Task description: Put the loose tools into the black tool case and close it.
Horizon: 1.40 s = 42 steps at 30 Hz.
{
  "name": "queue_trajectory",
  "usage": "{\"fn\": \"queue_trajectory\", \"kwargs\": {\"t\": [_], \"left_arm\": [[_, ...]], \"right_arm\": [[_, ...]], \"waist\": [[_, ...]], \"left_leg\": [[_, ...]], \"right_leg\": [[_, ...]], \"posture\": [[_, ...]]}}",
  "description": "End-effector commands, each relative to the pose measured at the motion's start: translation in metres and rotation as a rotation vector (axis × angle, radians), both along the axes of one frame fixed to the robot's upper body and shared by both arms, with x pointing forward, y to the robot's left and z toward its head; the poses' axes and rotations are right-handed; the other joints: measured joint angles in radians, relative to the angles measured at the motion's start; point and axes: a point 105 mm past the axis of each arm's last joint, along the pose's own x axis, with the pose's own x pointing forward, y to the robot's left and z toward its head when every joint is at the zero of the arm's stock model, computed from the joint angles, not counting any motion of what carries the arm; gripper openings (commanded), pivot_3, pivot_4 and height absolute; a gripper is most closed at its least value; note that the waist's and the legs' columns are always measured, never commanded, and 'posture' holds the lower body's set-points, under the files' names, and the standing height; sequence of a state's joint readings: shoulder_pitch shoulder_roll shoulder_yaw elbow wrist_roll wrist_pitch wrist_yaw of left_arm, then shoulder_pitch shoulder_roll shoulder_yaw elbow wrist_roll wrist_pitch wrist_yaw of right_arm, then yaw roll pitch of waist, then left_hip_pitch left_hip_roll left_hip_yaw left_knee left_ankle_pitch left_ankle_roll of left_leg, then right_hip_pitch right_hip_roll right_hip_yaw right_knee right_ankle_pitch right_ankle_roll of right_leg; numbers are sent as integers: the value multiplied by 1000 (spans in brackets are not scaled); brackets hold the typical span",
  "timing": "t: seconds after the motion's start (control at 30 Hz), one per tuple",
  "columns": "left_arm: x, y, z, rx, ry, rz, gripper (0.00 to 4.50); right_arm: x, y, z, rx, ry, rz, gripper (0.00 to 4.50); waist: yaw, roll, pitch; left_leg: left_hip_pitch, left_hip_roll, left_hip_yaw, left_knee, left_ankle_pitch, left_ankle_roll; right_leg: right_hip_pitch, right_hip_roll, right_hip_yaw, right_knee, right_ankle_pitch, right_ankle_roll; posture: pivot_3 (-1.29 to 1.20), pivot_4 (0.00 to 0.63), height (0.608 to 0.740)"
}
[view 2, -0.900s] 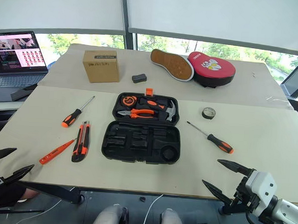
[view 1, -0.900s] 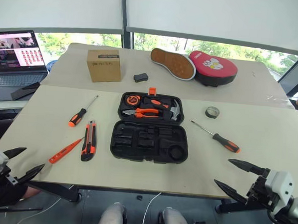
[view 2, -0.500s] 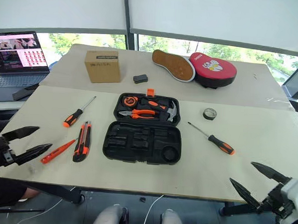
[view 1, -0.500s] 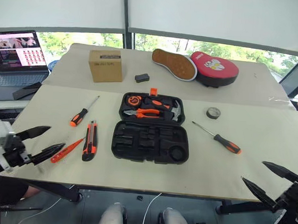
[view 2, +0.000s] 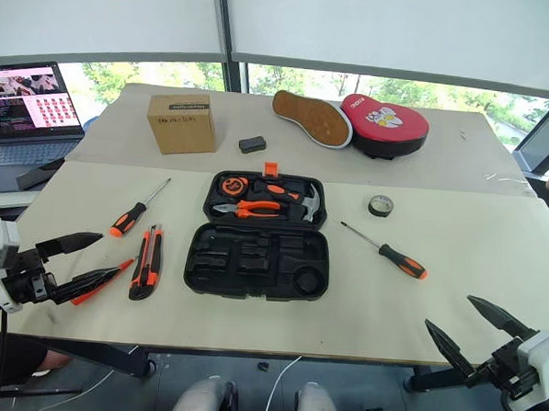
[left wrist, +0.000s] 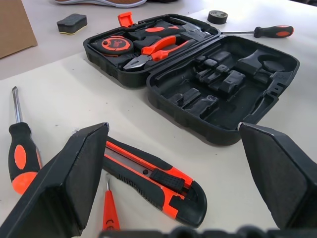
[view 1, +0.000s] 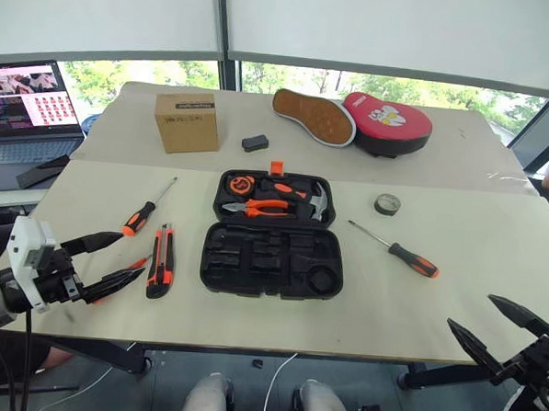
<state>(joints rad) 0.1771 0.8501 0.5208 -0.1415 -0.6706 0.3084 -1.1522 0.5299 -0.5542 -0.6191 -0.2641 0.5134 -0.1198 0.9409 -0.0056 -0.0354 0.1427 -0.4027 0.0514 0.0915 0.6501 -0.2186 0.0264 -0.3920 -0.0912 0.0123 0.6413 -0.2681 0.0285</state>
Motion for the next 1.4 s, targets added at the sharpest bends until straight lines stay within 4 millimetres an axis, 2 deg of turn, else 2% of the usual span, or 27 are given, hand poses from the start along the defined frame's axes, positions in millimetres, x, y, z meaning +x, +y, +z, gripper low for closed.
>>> {"fn": "queue_trajectory", "kwargs": {"t": [0.03,0.27,0.37,0.47,0.57,0.67,0.77,0.87,1.0,1.13,1.2,1.27,1.4], "left_arm": [[-2,3,4,-4,-15,6,4499],[-4,21,1,15,-48,109,4499],[-7,49,-6,42,-41,238,4499],[-21,82,-21,69,37,385,4499],[-37,110,-32,61,125,529,4499],[-44,120,-33,67,136,583,4499],[-48,120,-32,44,158,583,4499],[-28,96,-19,0,192,474,4499],[21,75,-1,79,217,426,4499],[64,59,-1,134,256,437,4499],[83,55,-1,145,258,462,4499],[103,53,-4,166,257,493,4499],[129,46,-15,172,291,521,4499]], "right_arm": [[1,1,5,-2,-21,7,4401],[5,4,2,11,-24,50,4401],[7,11,2,13,-30,97,4401],[12,37,3,11,-48,212,4401],[20,60,15,25,-139,291,4401],[25,73,26,72,-210,334,4401],[27,89,33,156,-218,394,4401],[30,92,41,193,-257,392,4401],[35,103,44,196,-279,421,4401],[43,111,50,208,-306,431,4401],[45,116,52,210,-310,445,4401],[45,121,54,212,-313,460,4401],[47,126,56,217,-317,474,4401]], "waist": [[3,0,0],[5,0,0],[3,0,0],[-3,0,0],[-11,0,0],[-5,-1,0],[9,-2,0],[21,-4,0],[35,-4,0],[20,-3,0],[9,-3,0],[3,-3,1],[-2,-4,1]], "left_leg": [[0,0,0,0,0,0],[0,0,0,0,0,0],[0,0,0,0,0,0],[0,0,0,-1,0,0],[0,0,0,-2,0,0],[0,0,0,-2,0,-1],[-1,0,0,-2,-2,-4],[-3,-1,0,-2,-2,-4],[-4,-1,0,-2,-2,-6],[-3,-2,1,-2,-1,-5],[-3,-2,3,-2,4,3],[-4,-2,2,-2,4,3],[-8,-1,2,-2,4,1]], "right_leg": [[0,0,0,0,0,0],[0,-1,0,0,-3,-5],[0,-1,0,0,-3,-5],[-1,-1,0,0,-3,-4],[-2,-1,0,0,-1,-1],[-3,-1,-1,0,-1,-1],[-7,-3,-2,0,-1,-1],[-9,-5,-2,0,-2,-2],[-10,-7,-6,1,-2,-7],[-4,-3,-2,1,3,0],[-5,0,0,1,3,1],[-6,3,-1,1,2,2],[-11,7,1,4,2,2]], "posture": [[0,150,740],[0,150,740],[0,150,740],[0,150,740],[0,150,740],[0,150,740],[0,150,740],[0,150,740],[0,150,740],[0,150,740],[0,150,740],[0,150,740],[0,150,740]]}}
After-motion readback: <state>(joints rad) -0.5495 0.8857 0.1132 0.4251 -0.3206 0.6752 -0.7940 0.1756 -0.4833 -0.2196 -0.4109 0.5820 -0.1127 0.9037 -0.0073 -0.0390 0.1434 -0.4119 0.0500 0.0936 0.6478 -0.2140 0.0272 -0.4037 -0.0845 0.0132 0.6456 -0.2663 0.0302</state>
